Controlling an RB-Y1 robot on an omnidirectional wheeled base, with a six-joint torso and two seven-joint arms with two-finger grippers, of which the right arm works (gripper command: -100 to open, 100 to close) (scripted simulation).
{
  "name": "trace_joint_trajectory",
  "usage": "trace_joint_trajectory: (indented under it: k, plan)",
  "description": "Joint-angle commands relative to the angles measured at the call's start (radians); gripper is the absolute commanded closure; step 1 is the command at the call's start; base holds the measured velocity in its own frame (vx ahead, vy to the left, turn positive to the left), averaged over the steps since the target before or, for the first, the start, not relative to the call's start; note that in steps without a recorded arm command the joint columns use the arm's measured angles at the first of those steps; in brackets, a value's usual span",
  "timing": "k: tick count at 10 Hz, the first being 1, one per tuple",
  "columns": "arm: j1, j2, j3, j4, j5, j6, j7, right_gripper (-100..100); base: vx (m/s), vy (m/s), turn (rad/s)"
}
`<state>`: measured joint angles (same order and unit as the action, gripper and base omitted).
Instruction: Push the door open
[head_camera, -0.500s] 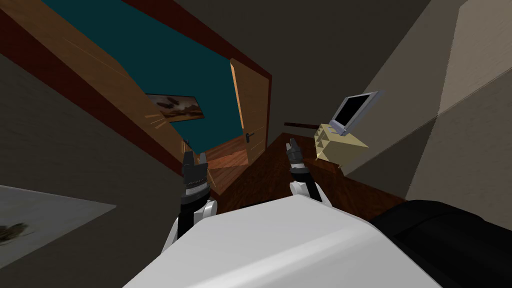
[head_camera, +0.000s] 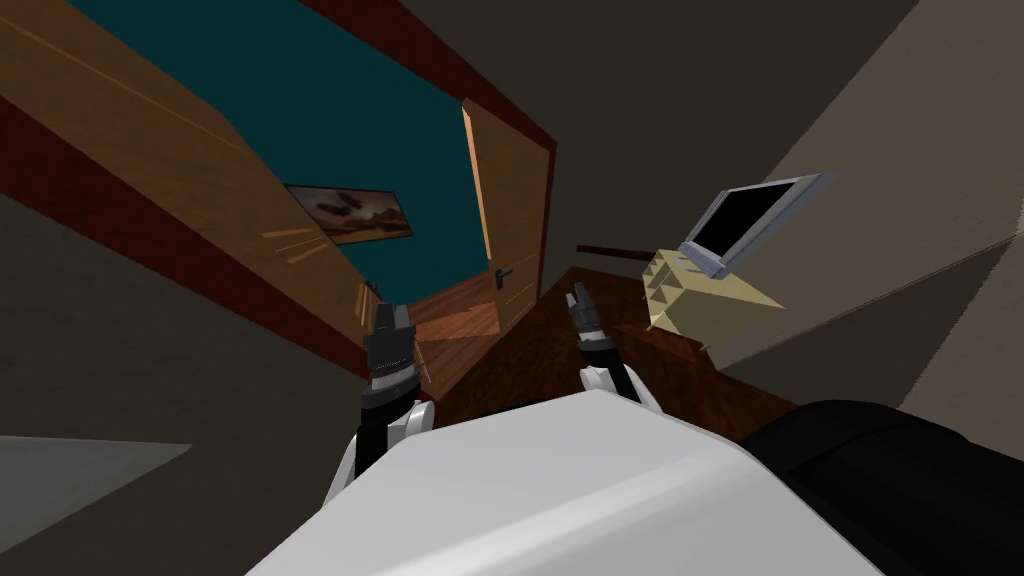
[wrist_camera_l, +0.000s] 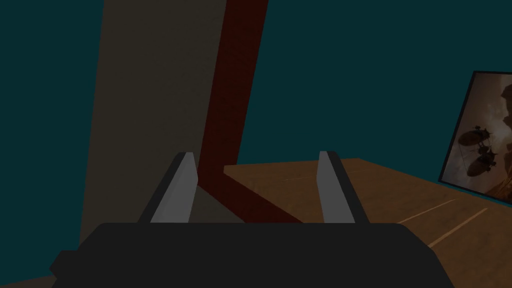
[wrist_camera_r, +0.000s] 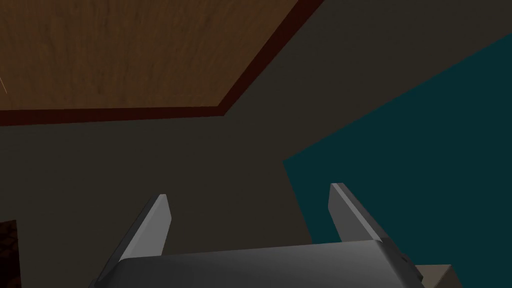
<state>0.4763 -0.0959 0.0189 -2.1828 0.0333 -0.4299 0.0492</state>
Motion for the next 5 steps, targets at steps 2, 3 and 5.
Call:
trace_joint_trajectory:
  k: [2, 3, 5]
  plan:
    - [-0.003, -0.033, 0.009, 0.043, 0.019, -0.013, -0.055, -100, 0.189, -0.014, 0.088]
    - [-0.003, -0.040, 0.011, 0.054, 0.022, -0.017, -0.067, -100, 0.171, -0.031, 0.064]
    - [-0.003, -0.063, 0.017, 0.085, 0.034, -0.029, -0.103, -100, 0.171, -0.016, 0.081]
